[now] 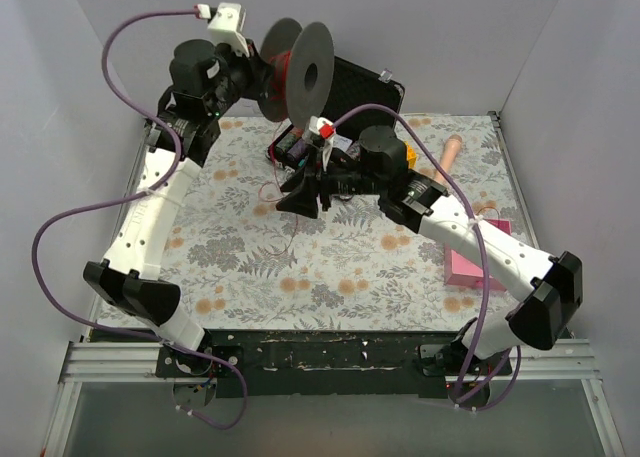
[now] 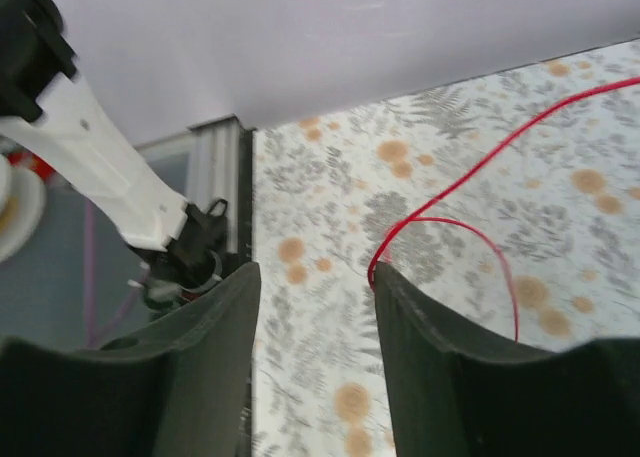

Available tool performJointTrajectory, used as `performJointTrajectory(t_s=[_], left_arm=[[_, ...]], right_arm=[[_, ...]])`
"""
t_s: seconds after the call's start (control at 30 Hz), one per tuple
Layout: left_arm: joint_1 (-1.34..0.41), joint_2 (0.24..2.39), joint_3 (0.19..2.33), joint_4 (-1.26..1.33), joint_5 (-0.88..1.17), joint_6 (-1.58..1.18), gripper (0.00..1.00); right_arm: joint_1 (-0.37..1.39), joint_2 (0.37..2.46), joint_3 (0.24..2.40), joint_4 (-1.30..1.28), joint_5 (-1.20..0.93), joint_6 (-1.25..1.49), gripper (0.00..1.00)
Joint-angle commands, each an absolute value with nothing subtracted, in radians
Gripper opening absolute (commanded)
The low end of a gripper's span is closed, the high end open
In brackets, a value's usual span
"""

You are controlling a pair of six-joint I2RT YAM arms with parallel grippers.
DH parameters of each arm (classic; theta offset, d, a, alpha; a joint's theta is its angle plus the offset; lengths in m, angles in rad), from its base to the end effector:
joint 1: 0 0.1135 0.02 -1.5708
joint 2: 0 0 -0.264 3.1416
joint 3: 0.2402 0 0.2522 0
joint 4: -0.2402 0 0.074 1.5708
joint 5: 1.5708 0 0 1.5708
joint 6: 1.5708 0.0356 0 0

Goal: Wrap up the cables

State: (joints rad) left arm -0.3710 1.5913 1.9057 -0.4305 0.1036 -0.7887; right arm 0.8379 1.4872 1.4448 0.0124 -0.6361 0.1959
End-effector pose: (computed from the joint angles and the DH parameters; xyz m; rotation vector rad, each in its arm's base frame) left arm 0.3234 -0.1298 0.4976 -0.2883 1.7559 -0.9440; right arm 0.2170 0.2727 0.4231 -1.0361 1.4204 1.2825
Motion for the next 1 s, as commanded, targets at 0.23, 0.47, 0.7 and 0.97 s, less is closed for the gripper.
performJointTrajectory(t_s=[0.23, 0.47, 0.7, 0.97], left_arm=[[-0.379, 1.598, 2.384, -0.509, 0.244, -0.851, 0.0], [-0.379, 1.629, 2.474, -0.511, 0.336, -0.905, 0.0], [-0.379, 1.663, 2.536, -0.508, 0.347, -0.911, 0.0], [-0.379, 1.667, 2.556, -0.522, 0.362, -0.922, 0.0]], right_arm=[[0.816, 1.27, 1.109, 0.198, -0.402, -0.293, 0.8], [0.612, 1.207, 0.91, 0.313, -0.596, -0.272, 0.82], [0.578, 1.253, 0.853, 0.434, -0.617, -0.016, 0.87], [0.623, 1.295, 0.741, 0.742, -0.674, 0.249, 0.89]])
